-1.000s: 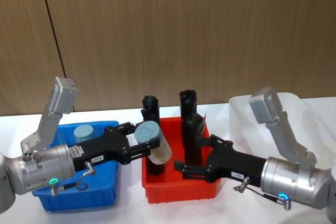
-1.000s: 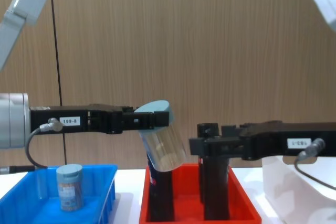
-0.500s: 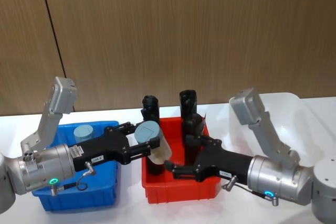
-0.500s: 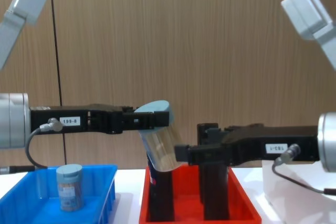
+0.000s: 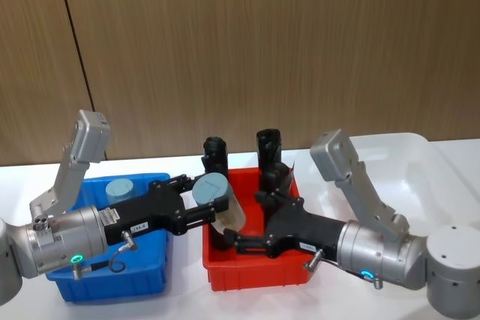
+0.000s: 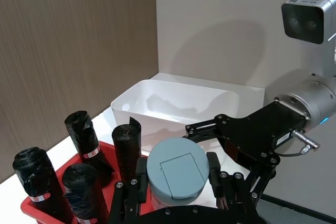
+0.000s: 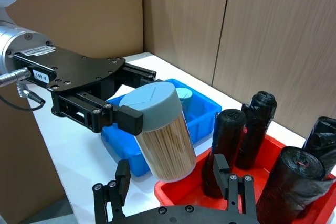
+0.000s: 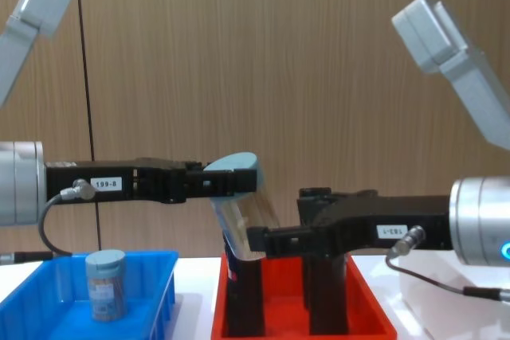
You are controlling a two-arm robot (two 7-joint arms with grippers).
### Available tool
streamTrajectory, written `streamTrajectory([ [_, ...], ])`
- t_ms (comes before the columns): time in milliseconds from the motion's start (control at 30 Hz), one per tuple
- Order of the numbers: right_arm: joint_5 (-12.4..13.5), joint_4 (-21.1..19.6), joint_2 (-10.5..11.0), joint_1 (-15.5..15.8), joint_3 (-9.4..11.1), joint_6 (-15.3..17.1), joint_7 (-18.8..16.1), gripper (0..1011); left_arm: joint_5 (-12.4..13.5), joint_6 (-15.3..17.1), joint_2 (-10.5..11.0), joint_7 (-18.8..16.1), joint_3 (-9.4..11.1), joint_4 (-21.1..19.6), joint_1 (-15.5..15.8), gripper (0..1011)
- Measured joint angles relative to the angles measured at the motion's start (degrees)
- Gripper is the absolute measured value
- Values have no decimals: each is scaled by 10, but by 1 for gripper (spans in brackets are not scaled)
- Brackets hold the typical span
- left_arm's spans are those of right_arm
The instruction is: Pick the cotton swabs from the blue box and place them into the white box.
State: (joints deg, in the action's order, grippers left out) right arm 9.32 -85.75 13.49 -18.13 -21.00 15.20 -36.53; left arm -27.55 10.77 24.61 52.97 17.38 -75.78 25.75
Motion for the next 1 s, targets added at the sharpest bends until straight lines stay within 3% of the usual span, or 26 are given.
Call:
streamTrajectory([
  [1000,-26,42,-26,-27,-26,-27,3,1002,0,0,0,0,0,0,0,678],
])
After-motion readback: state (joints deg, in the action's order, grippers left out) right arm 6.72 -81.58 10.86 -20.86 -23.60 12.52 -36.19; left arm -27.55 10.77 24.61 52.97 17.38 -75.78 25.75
